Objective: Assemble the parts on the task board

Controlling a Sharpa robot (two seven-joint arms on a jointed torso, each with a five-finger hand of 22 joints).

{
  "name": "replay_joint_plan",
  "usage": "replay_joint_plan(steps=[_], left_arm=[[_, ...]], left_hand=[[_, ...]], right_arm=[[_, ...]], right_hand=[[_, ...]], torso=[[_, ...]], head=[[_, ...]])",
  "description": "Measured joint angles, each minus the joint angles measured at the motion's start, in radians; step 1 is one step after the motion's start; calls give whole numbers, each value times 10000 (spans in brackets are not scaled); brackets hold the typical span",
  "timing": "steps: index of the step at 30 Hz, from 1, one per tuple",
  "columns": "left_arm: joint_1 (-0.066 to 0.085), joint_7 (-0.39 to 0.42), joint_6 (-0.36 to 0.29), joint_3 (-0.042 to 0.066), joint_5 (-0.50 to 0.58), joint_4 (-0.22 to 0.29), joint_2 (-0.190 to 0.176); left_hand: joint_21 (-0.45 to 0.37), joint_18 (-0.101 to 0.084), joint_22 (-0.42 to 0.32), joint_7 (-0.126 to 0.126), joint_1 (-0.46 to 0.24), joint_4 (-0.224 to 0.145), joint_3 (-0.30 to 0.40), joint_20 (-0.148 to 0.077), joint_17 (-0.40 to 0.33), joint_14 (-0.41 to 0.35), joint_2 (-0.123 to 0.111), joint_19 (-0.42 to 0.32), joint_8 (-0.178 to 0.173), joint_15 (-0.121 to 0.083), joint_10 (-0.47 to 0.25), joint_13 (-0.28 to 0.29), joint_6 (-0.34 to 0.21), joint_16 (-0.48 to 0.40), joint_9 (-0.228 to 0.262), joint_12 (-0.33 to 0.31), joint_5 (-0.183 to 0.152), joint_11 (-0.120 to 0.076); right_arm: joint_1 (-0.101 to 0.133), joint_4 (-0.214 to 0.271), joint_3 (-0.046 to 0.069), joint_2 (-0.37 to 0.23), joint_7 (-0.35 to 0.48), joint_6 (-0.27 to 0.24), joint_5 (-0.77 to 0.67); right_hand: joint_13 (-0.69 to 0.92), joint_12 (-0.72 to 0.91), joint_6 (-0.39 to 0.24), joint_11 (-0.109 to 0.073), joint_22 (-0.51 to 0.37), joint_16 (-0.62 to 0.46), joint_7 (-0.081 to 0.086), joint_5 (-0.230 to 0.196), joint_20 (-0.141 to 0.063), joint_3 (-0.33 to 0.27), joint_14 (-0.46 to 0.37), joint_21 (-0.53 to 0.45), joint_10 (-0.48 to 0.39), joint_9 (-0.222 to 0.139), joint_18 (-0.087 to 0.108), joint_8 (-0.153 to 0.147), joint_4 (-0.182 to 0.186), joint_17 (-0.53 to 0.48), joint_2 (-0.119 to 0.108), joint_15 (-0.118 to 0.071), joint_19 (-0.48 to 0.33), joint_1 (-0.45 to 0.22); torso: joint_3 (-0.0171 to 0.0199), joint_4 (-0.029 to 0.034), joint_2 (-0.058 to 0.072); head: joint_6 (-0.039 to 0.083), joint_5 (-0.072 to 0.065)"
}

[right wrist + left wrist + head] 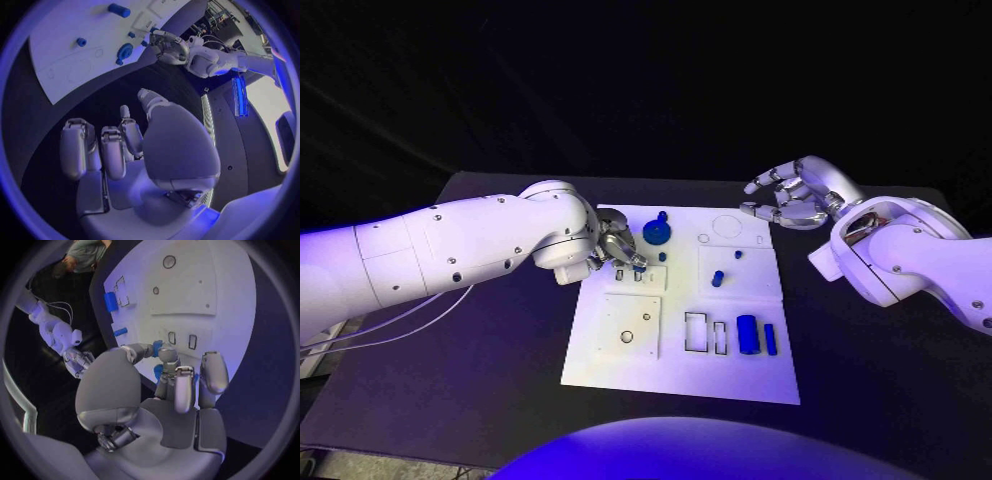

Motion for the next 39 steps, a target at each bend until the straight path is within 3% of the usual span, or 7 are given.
replay_joint_plan(steps=[3,5,17,39], left_arm=[[0,-17,-4,-51,-19,0,-1],[0,-28,-4,-86,-97,16,4],[-5,-75,37,-205,-745,38,149],[-12,-239,456,-250,-1552,-13,281]], left_hand=[[0,0,-1,2,-87,-27,-26,0,0,0,-15,0,0,0,59,44,1,0,3,68,0,12],[0,0,-1,14,-136,-341,289,0,0,0,-33,0,8,0,76,62,12,0,9,68,-7,-3],[0,0,-2,-2,-236,-369,260,1,0,0,-28,71,68,0,78,133,68,0,60,151,105,0],[41,1,-4,-7,-447,-424,206,0,0,1,-4,141,117,0,184,241,110,0,88,300,344,-37]], right_arm=[[-4,-5,-1,2,-1,2,0],[-9,-6,-1,3,-2,3,0],[-31,-11,-1,10,-3,7,0],[-38,-10,-2,6,-2,9,3]], right_hand=[[0,0,0,0,-1,0,0,0,0,0,0,0,0,-1,0,0,0,0,0,0,0,0],[0,0,0,0,-1,0,0,0,0,0,0,0,0,9,0,0,0,0,0,0,0,0],[-1,0,0,0,-2,0,0,58,0,29,0,0,0,9,0,0,30,-1,-39,0,0,-39],[-2,0,0,0,-5,0,0,58,0,29,0,0,0,7,-1,0,30,-1,-39,0,0,-39]], torso=[[-3,0,-1],[-6,0,-1],[-13,-10,20],[-9,-12,24]], head=[[-6,10],[-7,14],[-3,47],[-117,49]])
